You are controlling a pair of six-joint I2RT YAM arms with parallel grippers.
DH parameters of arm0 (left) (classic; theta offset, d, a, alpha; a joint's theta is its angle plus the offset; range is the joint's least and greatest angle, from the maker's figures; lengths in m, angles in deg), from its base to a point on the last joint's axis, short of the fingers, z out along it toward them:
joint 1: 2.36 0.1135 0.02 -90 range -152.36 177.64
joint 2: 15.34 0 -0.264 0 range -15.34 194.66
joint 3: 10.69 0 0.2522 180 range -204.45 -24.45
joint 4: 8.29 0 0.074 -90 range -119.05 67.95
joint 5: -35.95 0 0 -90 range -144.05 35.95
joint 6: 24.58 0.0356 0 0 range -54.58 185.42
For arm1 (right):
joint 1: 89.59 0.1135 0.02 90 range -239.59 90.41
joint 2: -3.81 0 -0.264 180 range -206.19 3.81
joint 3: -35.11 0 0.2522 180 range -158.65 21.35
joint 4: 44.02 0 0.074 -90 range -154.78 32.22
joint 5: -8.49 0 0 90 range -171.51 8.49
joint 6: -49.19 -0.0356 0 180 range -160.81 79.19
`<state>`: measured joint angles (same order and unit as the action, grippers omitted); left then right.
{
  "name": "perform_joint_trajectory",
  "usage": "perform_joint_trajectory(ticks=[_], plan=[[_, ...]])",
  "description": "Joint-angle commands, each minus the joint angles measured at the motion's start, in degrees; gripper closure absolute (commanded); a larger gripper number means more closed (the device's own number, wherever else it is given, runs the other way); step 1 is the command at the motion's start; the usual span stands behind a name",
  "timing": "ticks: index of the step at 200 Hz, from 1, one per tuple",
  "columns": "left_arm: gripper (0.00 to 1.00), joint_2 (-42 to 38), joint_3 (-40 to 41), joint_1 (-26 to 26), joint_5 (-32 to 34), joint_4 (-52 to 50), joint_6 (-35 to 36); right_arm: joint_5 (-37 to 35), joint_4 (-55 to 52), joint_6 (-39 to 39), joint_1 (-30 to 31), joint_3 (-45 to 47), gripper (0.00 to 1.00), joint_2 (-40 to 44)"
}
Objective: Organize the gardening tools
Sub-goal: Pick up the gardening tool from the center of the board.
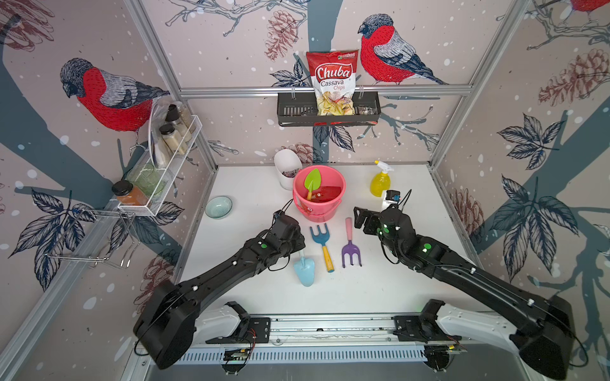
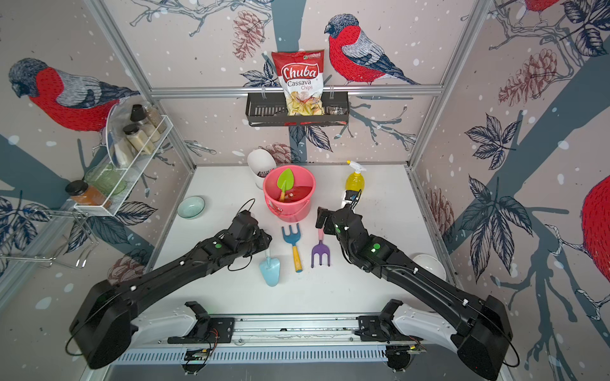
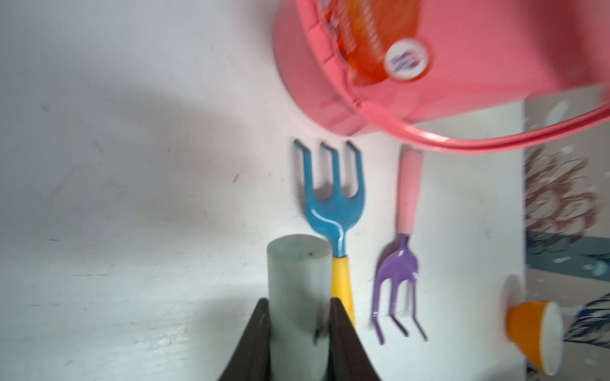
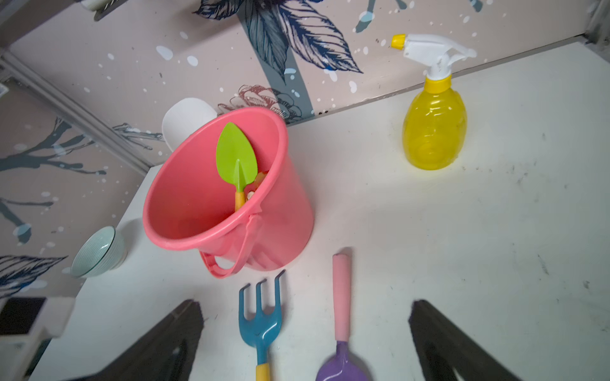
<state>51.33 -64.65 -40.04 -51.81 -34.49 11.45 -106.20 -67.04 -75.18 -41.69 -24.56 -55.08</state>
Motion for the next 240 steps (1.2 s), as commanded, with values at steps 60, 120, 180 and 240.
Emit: perform_joint_trajectory(ticks=[60, 120, 180, 240], plan=[[1.00, -7.94, 0.12, 2.33, 4.52, 26.31, -17.71, 27.03, 9.34, 8.57, -0.05, 7.09, 0.00, 11.18], [1.00, -10.41, 1.61, 2.43, 7.04, 35.29, -27.67, 39.65, 16.33, 8.33, 0.36, 9.75, 0.00, 9.35], [1.00, -11.93, 2.31, 2.34, 7.05, 34.91, -29.36, 41.83, 19.74, 12.31, 3.39, 4.65, 0.02, 1.77], [1.00, -11.84, 3.21, 2.25, 6.52, 36.90, -30.49, 40.13, 20.55, 14.63, 5.63, 0.74, 0.21, -4.39]])
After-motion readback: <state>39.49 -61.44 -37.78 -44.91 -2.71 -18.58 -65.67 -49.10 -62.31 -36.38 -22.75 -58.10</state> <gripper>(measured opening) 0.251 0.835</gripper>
